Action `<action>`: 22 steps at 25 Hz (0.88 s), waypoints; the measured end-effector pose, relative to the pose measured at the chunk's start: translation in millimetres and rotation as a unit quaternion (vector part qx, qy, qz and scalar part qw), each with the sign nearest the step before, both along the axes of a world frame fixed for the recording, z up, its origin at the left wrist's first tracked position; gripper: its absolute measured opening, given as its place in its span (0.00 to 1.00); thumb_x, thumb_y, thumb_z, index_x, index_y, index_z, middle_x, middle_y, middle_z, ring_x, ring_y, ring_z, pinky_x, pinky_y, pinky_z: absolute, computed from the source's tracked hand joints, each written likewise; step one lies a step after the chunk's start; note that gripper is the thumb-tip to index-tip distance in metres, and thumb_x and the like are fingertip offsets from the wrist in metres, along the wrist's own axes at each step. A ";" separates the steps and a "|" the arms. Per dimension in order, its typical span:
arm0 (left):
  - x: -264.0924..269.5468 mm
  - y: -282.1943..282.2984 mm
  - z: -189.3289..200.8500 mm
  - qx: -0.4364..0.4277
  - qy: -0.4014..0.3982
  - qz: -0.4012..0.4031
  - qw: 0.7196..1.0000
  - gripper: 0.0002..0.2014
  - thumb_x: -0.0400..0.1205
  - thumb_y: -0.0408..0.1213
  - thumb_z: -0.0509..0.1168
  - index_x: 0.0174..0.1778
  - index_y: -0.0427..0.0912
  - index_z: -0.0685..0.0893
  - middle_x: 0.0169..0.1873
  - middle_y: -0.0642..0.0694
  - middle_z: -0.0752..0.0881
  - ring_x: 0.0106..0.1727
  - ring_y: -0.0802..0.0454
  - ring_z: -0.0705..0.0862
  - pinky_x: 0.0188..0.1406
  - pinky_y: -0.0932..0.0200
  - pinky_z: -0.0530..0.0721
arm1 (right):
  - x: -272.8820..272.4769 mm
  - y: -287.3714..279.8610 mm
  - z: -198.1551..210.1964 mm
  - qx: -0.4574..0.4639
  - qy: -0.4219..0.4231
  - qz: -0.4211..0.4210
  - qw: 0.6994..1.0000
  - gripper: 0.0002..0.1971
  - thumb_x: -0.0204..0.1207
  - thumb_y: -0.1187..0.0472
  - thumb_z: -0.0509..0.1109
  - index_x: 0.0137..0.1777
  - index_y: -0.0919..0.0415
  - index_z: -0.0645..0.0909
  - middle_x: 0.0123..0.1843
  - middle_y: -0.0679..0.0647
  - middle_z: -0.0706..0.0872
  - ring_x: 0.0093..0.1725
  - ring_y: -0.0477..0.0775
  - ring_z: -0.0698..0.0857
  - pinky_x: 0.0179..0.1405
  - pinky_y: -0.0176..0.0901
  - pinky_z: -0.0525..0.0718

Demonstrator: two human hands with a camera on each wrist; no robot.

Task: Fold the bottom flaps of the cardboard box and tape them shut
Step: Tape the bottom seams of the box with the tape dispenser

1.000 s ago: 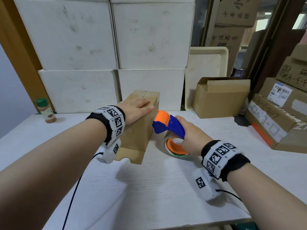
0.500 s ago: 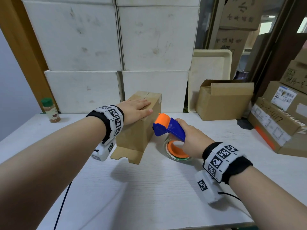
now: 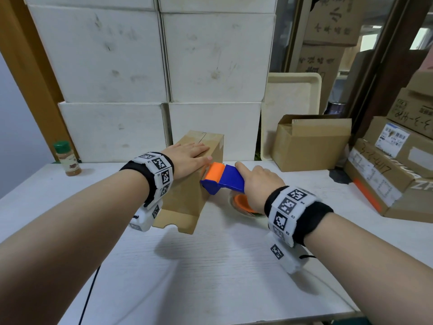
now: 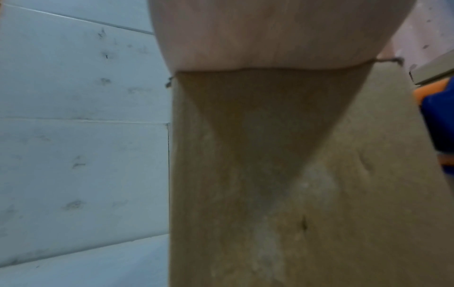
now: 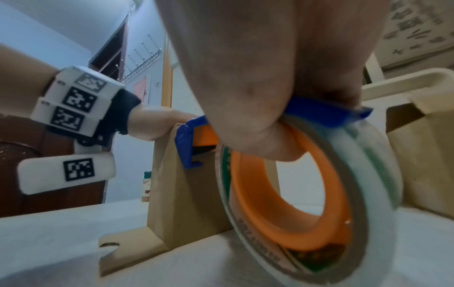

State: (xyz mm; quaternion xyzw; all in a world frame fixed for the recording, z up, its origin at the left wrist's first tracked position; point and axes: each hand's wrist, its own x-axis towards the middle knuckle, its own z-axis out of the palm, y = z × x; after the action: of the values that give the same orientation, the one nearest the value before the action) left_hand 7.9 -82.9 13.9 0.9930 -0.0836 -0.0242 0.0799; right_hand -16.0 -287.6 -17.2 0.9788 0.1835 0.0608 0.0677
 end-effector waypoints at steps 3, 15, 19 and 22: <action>-0.6 -1.6 0.3 -0.001 0.001 0.000 1.000 0.28 0.86 0.58 0.44 0.82 0.57 0.55 0.83 0.58 0.55 0.84 0.59 0.50 0.84 0.51 0.43 | -1.3 -1.8 -7.2 -0.170 -0.004 0.001 0.985 0.25 0.78 0.56 0.63 0.74 0.54 0.63 0.59 0.60 0.77 0.57 0.61 0.78 0.50 0.49 0.70; -3.7 -2.8 5.7 -0.049 0.006 0.049 0.998 0.29 0.80 0.63 0.54 0.78 0.62 0.62 0.80 0.54 0.65 0.79 0.47 0.64 0.76 0.51 0.61 | 16.0 -4.7 -6.8 -0.105 0.029 -0.036 0.993 0.25 0.73 0.62 0.65 0.71 0.53 0.68 0.58 0.57 0.77 0.60 0.60 0.77 0.49 0.47 0.67; -5.2 -11.2 10.2 -0.062 0.018 0.082 0.995 0.30 0.78 0.56 0.60 0.77 0.61 0.63 0.75 0.49 0.71 0.73 0.46 0.71 0.68 0.53 0.71 | 17.6 -5.3 -6.7 -0.086 0.035 -0.039 0.995 0.25 0.72 0.62 0.65 0.70 0.53 0.68 0.57 0.56 0.78 0.59 0.59 0.78 0.49 0.47 0.68; -4.2 -16.8 8.9 -0.041 0.021 0.084 0.995 0.31 0.78 0.52 0.59 0.79 0.58 0.61 0.75 0.48 0.70 0.77 0.44 0.66 0.74 0.49 0.67 | 18.6 -5.5 -6.6 -0.079 0.035 -0.041 0.995 0.24 0.73 0.61 0.65 0.70 0.52 0.69 0.58 0.56 0.78 0.59 0.59 0.78 0.51 0.47 0.70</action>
State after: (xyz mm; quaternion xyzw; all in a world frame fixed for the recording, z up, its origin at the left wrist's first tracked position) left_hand 3.6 -99.6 22.9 0.9917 0.0013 -0.0344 0.1238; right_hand 2.6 -293.1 -23.8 0.9788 0.1493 0.0087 0.1403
